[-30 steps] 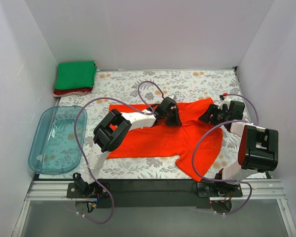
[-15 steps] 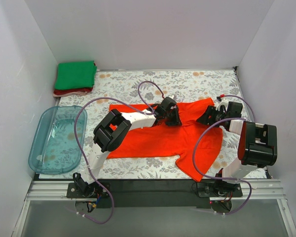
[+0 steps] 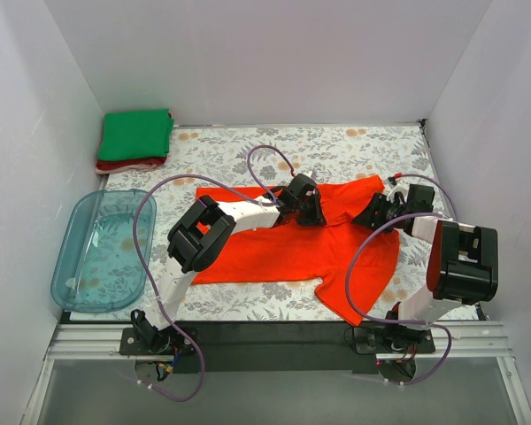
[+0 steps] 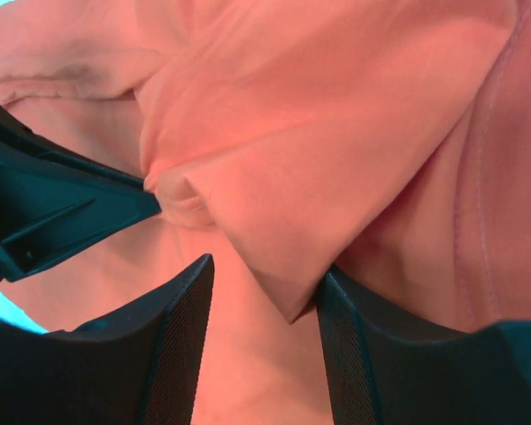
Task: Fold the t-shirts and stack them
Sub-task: Fold the tshirt
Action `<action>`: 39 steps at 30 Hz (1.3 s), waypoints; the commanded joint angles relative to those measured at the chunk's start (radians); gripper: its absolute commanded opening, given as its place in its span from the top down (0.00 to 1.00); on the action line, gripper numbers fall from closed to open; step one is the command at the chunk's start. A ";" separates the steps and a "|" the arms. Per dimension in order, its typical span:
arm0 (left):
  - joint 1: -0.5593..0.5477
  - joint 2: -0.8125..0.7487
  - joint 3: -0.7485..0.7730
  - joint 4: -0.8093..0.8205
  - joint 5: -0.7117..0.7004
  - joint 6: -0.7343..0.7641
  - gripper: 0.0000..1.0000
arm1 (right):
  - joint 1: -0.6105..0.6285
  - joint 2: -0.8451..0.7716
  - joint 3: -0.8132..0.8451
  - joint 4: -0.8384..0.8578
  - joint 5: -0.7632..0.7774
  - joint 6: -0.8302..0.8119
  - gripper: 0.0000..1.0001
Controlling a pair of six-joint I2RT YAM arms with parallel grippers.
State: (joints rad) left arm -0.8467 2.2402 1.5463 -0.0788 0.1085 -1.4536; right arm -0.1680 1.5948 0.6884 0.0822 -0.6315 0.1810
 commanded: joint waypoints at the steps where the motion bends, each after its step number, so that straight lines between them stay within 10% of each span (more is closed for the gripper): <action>1: -0.005 -0.047 0.003 -0.070 -0.029 0.033 0.86 | -0.007 -0.048 0.010 -0.058 -0.013 0.057 0.45; 18: -0.005 -0.050 0.009 -0.095 -0.017 0.039 0.86 | -0.096 -0.081 -0.033 -0.062 -0.014 0.160 0.67; 24: -0.005 -0.053 0.015 -0.107 0.005 0.048 0.86 | -0.096 -0.116 -0.046 -0.077 -0.016 0.175 0.99; 34: -0.005 -0.085 0.002 -0.157 0.020 0.055 0.86 | -0.097 -0.130 -0.035 -0.229 0.098 0.204 0.99; 39: -0.005 -0.128 -0.022 -0.179 0.002 0.032 0.76 | -0.096 -0.145 -0.012 -0.285 0.138 0.186 0.70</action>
State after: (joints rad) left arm -0.8467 2.2135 1.5497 -0.1658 0.1276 -1.4212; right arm -0.2615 1.4780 0.6434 -0.1471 -0.5354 0.3737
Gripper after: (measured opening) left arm 0.217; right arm 0.237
